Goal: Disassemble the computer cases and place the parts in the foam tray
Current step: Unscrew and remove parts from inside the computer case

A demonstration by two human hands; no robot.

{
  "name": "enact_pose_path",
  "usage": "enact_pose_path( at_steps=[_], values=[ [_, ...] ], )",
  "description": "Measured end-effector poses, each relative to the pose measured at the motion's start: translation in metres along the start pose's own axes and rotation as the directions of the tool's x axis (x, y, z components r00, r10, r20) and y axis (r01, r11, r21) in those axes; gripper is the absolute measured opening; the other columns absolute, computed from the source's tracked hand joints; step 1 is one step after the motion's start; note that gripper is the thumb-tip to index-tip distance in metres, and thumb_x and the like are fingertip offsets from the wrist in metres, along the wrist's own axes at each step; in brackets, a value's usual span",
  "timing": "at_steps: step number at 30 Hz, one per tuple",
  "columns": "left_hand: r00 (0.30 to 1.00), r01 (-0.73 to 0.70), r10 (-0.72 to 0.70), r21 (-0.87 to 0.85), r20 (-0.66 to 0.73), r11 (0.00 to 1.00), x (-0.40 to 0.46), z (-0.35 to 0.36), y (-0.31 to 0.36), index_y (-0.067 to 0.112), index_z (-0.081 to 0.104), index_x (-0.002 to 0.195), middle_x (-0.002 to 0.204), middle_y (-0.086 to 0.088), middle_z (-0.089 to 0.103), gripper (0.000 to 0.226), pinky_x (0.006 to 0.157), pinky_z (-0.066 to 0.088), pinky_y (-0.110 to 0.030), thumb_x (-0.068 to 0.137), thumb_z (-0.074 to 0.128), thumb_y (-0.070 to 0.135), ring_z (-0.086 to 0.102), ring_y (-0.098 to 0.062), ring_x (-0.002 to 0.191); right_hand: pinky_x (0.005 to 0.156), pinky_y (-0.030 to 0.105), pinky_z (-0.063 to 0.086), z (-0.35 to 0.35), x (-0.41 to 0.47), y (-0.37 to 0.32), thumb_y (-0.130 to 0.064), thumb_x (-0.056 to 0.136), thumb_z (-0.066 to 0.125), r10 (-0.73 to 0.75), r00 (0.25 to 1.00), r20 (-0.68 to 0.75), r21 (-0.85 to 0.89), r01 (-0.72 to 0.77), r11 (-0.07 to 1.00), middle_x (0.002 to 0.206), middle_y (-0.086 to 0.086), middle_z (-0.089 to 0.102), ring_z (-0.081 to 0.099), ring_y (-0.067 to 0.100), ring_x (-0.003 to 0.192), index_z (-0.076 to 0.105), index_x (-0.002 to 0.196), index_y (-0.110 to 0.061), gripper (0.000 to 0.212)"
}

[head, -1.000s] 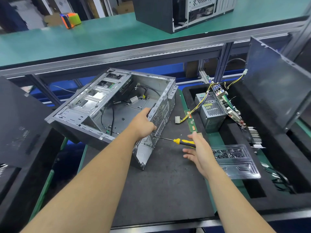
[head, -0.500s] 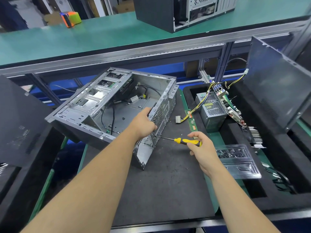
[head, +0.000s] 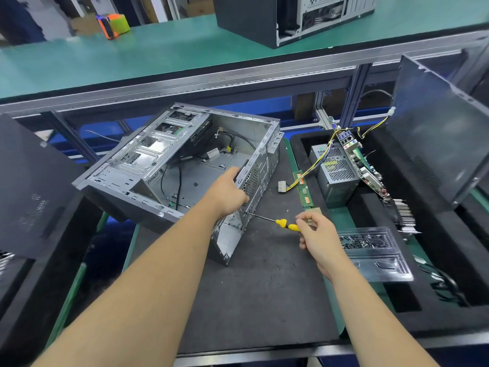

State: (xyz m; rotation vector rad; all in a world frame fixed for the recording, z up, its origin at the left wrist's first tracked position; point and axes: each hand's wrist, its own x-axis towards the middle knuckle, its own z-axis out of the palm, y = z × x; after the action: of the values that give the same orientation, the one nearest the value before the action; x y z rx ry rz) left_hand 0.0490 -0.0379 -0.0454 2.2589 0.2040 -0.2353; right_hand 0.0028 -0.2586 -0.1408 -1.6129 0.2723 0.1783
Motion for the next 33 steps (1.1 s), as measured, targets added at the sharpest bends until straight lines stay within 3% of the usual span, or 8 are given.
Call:
enact_pose_path(
  at_steps=[7,10,13,15,20,26,29,33],
  values=[
    [1.0,0.001,-0.001,0.0,0.0,1.0,-0.001,0.0,0.001,0.023,0.052,0.135,0.104,-0.008,0.069,0.057,0.068,0.048,-0.032,0.086,0.065,-0.002,0.059,-0.024,0.076,0.071,0.035,0.051,-0.002,-0.001,-0.002,0.003,0.089,0.068,-0.021,0.999,0.048,0.16,0.013,0.987,0.098,0.006,0.057,0.057,0.018,0.071,0.068,0.099,-0.024,0.028],
    [1.0,0.002,-0.002,0.0,-0.002,1.0,-0.001,0.0,0.001,0.023,0.052,0.136,0.103,-0.008,0.069,0.057,0.067,0.048,-0.031,0.086,0.065,-0.002,0.058,-0.022,0.073,0.061,0.033,0.054,0.004,-0.002,-0.009,-0.021,0.097,0.064,0.051,0.998,0.042,0.172,-0.057,0.983,0.092,0.002,0.061,0.063,0.02,0.077,0.065,0.094,-0.019,0.003],
    [1.0,0.0,0.0,0.006,0.0,1.0,-0.002,0.0,0.001,0.023,0.051,0.135,0.101,-0.008,0.068,0.057,0.06,0.044,-0.028,0.087,0.066,-0.002,0.056,-0.018,0.067,0.044,0.025,0.042,0.003,0.0,-0.01,-0.042,0.103,0.042,0.166,0.986,0.022,-0.162,-0.161,0.974,0.071,0.005,0.063,0.054,0.021,0.051,0.061,0.091,-0.014,0.036],
    [1.0,-0.004,0.004,0.014,-0.001,1.0,-0.002,0.0,0.002,0.022,0.051,0.135,0.101,-0.008,0.067,0.056,0.061,0.046,-0.029,0.087,0.066,-0.002,0.055,-0.018,0.068,0.046,0.023,0.035,0.002,0.0,-0.006,-0.037,0.103,0.042,0.128,0.992,0.003,-0.285,-0.121,0.951,0.062,0.005,0.056,0.046,0.019,0.049,0.061,0.091,-0.01,0.036],
    [1.0,-0.005,0.005,0.015,-0.008,1.0,-0.002,0.0,0.002,0.022,0.052,0.135,0.1,-0.004,0.067,0.056,0.061,0.044,-0.028,0.087,0.067,-0.001,0.055,-0.016,0.067,0.06,0.031,0.042,0.003,-0.003,-0.007,-0.021,0.095,0.066,-0.024,0.999,-0.039,0.0,0.024,1.0,0.082,-0.001,0.063,0.049,0.011,0.059,0.065,0.092,-0.022,0.003],
    [1.0,-0.007,0.007,0.013,-0.004,1.0,-0.002,0.0,0.003,0.021,0.05,0.138,0.105,-0.007,0.067,0.058,0.064,0.046,-0.03,0.087,0.067,-0.002,0.056,-0.018,0.071,0.063,0.031,0.053,0.003,-0.001,-0.008,-0.01,0.091,0.072,0.012,0.999,0.034,0.174,-0.018,0.985,0.102,0.01,0.054,0.057,0.019,0.078,0.065,0.102,-0.022,0.017],
    [1.0,-0.008,0.008,0.014,-0.002,1.0,-0.002,0.0,0.002,0.021,0.051,0.137,0.102,-0.008,0.066,0.057,0.065,0.046,-0.03,0.087,0.066,-0.003,0.055,-0.019,0.071,0.046,0.028,0.045,0.004,0.0,-0.006,-0.039,0.099,0.059,0.167,0.986,0.011,0.106,-0.167,0.98,0.081,0.01,0.06,0.053,0.018,0.054,0.062,0.096,-0.015,0.024],
    [1.0,-0.009,0.009,0.011,-0.006,1.0,-0.002,0.0,0.002,0.02,0.052,0.135,0.098,-0.008,0.067,0.055,0.066,0.047,-0.031,0.087,0.065,-0.003,0.055,-0.019,0.07,0.043,0.024,0.031,0.002,0.002,0.001,-0.03,0.103,0.05,0.169,0.985,0.014,0.061,-0.17,0.984,0.066,0.008,0.047,0.036,0.015,0.047,0.062,0.087,-0.009,0.029]
  ],
)
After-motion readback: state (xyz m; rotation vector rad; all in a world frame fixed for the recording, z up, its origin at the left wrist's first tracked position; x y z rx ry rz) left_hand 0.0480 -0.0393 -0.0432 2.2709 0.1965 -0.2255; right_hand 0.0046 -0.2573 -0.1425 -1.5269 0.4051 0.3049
